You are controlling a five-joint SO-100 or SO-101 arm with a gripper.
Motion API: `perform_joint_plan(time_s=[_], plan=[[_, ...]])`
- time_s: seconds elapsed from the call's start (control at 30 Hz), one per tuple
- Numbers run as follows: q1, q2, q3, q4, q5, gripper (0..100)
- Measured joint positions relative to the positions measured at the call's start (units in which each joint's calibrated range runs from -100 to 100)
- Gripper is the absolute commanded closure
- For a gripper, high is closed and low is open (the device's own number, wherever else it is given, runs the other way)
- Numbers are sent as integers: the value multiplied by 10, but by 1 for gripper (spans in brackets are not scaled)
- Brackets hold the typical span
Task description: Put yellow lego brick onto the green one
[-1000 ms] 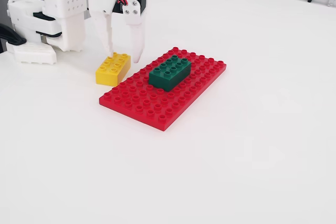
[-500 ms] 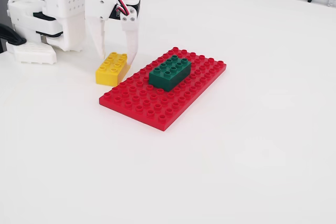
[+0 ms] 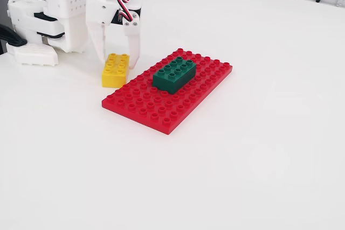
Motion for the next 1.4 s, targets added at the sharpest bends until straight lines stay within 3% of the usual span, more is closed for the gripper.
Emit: perform_joint_plan(time_s=[0.47,0.63,1.1,1.4], plan=[[0,0,52,-78,2,83],[0,0,53,-80,2,94],[0,0,53,-80,1,94],[0,0,-40,16,-2,94]])
